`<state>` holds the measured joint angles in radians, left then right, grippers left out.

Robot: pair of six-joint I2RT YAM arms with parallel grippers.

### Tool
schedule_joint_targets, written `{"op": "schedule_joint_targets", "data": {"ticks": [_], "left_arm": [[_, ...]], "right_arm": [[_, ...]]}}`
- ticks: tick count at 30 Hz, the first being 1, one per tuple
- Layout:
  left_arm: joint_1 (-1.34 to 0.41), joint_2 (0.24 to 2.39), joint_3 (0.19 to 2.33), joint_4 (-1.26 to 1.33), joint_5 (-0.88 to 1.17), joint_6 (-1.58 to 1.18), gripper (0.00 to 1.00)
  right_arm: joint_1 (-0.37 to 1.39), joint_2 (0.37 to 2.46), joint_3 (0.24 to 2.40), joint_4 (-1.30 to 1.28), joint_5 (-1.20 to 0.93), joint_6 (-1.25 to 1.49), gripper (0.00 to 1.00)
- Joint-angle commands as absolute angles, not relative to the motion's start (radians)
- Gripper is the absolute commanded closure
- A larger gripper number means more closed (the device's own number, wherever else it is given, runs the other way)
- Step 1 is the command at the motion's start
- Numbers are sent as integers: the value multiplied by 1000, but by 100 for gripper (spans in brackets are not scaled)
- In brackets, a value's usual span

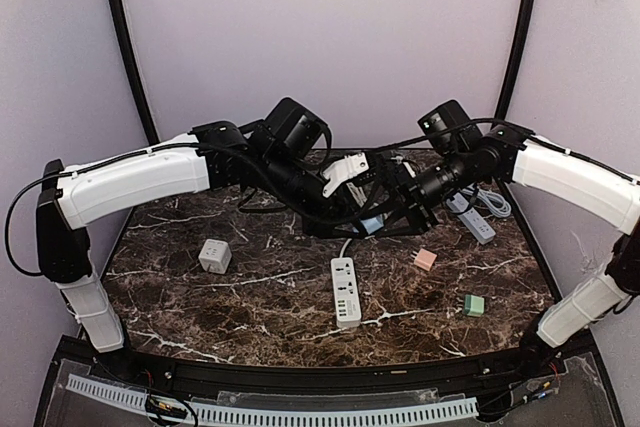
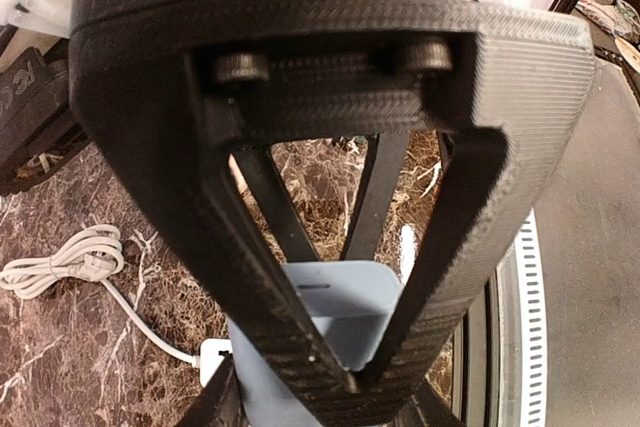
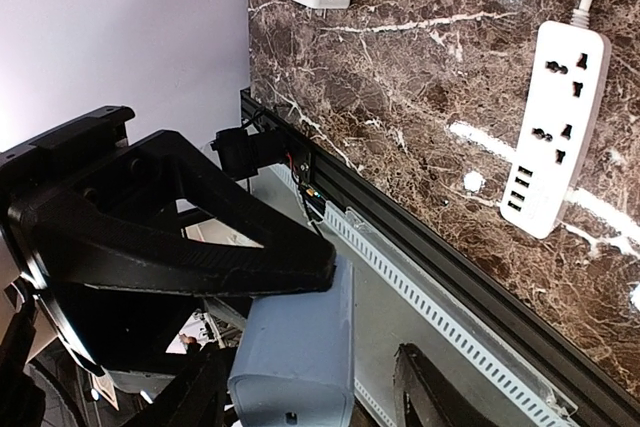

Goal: Insert the plug

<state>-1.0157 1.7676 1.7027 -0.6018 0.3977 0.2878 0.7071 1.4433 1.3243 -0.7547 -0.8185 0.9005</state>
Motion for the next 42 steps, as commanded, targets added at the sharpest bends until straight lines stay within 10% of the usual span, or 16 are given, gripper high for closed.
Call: {"op": "schedule_joint_targets", "data": {"ticks": [1, 15, 23, 27, 31, 42], "left_arm": [[-1025, 1767, 1730, -626, 388, 288, 99], [-1042, 1782, 1731, -623, 375, 279, 99], [-1046, 1785, 1732, -619, 343, 275, 99], [-1050, 1782, 1733, -615, 313, 268, 80], [-1060, 1765, 1720, -615, 277, 281, 32], [-1069, 1650, 1617, -589, 153, 215, 8]], "right_arm": [[703, 1451, 1309, -731, -822, 899, 45], [702, 1441, 1286, -710, -824, 914, 62], [702, 1431, 1262, -706, -829, 911, 92], [703, 1426, 1259, -706, -825, 910, 100], [703, 1419, 1259, -713, -805, 906, 100], [701, 1385, 1272, -807, -632, 849, 100]]}}
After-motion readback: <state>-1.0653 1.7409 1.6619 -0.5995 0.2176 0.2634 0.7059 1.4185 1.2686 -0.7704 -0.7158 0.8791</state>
